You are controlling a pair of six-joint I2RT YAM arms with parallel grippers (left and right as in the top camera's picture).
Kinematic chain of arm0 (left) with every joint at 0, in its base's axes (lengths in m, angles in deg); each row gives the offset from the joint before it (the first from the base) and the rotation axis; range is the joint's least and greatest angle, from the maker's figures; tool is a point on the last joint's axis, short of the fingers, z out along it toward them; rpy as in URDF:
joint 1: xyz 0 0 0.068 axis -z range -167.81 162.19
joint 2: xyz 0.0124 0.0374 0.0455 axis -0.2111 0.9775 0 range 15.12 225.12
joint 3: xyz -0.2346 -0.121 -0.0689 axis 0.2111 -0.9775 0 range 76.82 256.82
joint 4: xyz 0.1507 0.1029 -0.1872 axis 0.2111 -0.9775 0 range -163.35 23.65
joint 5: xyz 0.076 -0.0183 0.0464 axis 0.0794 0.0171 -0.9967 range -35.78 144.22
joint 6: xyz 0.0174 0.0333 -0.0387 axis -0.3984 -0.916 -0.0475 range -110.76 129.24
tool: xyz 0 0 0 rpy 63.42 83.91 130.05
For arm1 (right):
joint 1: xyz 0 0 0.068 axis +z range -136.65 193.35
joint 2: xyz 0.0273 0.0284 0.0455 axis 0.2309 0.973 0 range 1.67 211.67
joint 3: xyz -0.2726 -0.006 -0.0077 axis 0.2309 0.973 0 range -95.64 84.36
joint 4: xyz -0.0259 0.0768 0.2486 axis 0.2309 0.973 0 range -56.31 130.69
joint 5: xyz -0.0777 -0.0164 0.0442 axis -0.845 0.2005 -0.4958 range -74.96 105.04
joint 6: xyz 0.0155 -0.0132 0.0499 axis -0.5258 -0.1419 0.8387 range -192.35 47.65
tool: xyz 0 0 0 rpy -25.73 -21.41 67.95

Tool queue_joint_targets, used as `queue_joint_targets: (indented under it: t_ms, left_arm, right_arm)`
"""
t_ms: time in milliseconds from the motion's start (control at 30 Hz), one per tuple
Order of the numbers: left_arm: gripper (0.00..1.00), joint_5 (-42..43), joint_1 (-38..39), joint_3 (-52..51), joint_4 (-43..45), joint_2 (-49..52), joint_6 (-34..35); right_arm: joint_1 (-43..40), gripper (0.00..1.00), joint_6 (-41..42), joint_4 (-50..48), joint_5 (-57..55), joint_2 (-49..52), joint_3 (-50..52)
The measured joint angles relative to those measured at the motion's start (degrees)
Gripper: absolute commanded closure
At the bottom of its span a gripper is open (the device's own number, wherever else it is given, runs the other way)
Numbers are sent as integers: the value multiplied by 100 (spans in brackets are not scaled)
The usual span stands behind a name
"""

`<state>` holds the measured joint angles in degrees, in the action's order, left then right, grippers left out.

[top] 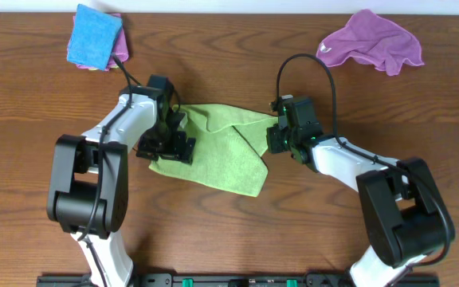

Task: Fold the cloth

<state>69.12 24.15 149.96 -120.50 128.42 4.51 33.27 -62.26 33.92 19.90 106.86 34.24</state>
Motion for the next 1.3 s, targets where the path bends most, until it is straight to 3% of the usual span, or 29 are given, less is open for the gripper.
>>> queue_joint_targets:
  t_ms: [267, 633, 867, 1133, 1300]
  left_arm:
    - [5, -31, 654, -4, -372, 68, 175]
    - [5, -448, 839, -17, -533, 85, 179]
    - [5, -811, 839, -17, -476, 85, 179]
    - [5, -933, 839, -24, -197, 85, 179]
    - [5, -935, 839, -28, -9, 85, 179]
  right_arm:
    - [-310, 99, 2, -647, -87, 136, -20]
    - [-634, 99, 2, -380, -103, 481, -551]
    - [-643, 99, 0, 280, 225, 481, -1038]
    - [-640, 99, -153, 2179, 466, 481, -2151]
    - [-584, 99, -424, 2568, 433, 481, -2524]
